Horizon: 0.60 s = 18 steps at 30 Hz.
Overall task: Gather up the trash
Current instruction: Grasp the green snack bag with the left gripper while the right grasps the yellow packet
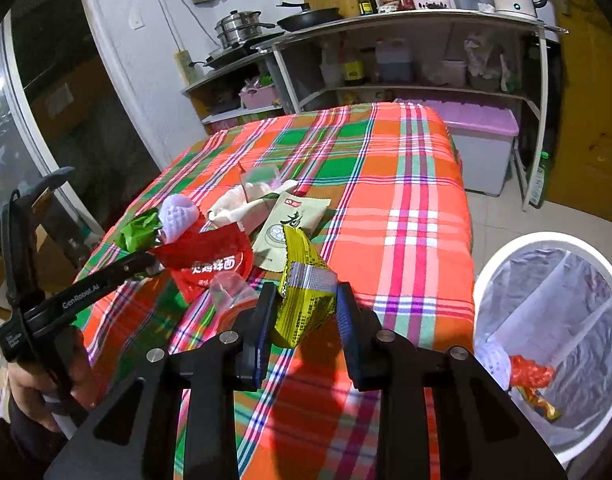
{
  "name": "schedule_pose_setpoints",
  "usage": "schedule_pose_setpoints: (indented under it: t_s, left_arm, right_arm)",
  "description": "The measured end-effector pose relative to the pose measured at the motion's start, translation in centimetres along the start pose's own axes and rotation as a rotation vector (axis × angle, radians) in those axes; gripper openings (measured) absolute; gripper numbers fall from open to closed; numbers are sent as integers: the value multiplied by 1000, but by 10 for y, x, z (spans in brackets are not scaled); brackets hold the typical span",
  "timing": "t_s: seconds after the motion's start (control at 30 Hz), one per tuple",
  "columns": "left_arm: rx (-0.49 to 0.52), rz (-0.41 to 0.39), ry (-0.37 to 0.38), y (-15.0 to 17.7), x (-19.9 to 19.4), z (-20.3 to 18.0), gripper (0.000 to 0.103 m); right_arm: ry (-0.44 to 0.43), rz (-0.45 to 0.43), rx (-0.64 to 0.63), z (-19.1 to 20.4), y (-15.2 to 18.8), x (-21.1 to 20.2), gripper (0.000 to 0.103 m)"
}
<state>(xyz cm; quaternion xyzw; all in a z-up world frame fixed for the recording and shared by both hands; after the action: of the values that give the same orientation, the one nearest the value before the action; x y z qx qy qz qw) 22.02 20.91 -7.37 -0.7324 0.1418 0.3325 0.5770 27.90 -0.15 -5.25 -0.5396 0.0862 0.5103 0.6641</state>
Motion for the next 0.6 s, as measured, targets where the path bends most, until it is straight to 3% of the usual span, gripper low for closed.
schedule_pose_setpoints:
  t_s: [0.27,0.6]
  left_arm:
    - [16,-56,12,-8,-36,-9,40]
    - [112,-77,113,-1,-61,-67,40]
  right_arm:
    - [6,-42,5,-3,5,-31,31]
    - [19,-91,16,-12,11,-67,31]
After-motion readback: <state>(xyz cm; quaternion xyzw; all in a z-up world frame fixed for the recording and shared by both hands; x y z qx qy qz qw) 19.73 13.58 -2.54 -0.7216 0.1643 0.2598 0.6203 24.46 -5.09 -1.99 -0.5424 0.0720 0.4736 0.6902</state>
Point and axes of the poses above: each gripper's, at about its wrist camera, not at the fingertips, and x roughly the way its jaws point, z to its left, y to its underside, the point moved 8 cm from there along x, roughly the way its jaws point, and after that the axes turned 9 degrees about x, right-handed, at the moved point
